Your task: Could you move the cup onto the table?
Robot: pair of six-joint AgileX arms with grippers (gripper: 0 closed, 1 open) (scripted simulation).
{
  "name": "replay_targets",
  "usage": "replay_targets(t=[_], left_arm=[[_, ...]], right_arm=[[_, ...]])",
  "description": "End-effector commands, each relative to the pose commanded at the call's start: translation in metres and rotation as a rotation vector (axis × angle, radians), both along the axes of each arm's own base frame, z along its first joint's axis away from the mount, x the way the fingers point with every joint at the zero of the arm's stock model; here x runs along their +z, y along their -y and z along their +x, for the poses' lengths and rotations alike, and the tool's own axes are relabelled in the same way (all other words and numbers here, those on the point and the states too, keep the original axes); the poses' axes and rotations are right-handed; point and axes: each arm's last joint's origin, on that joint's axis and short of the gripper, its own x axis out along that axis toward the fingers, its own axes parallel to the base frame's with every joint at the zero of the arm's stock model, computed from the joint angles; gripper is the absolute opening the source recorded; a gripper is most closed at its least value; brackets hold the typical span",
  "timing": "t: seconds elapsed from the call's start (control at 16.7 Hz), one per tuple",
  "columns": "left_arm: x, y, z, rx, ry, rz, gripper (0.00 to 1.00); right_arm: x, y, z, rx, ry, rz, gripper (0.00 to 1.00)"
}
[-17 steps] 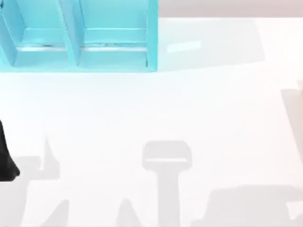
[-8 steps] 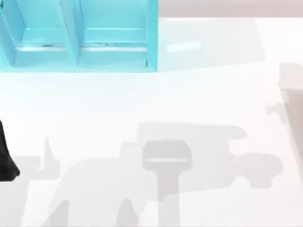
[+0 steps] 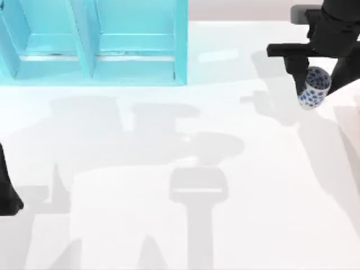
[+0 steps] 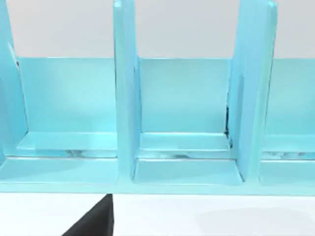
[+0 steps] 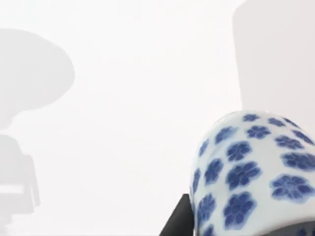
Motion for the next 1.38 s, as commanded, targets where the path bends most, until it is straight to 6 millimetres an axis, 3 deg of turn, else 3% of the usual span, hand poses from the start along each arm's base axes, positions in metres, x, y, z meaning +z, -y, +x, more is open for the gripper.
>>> replay_targets(t=[0.18,0.54,0.96,1.26,1.38], left_arm=[[0.0,0.0,0.0,0.0,0.0,0.0,1.0],[0.0,0.0,0.0,0.0,0.0,0.0,1.0],[0.0,0.0,0.0,0.0,0.0,0.0,1.0],[0.0,0.0,0.0,0.0,0.0,0.0,1.0],[0.0,0.0,0.0,0.0,0.0,0.0,1.0]], right_arm=[[-0.006,-0.019,0.003,0.001,-0.003,-0.001,0.0],[-0.01,-0.017,0.004,-0.005,-0.002,0.002,0.0],[-0.067,-0.019,0.004,-0.001,-0.004,-0.001,0.0],[-0.071,-0.019,0.003,0.001,-0.003,-0.001,0.0],[-0.071,-0.019,0.003,0.001,-0.003,-0.001,0.15]])
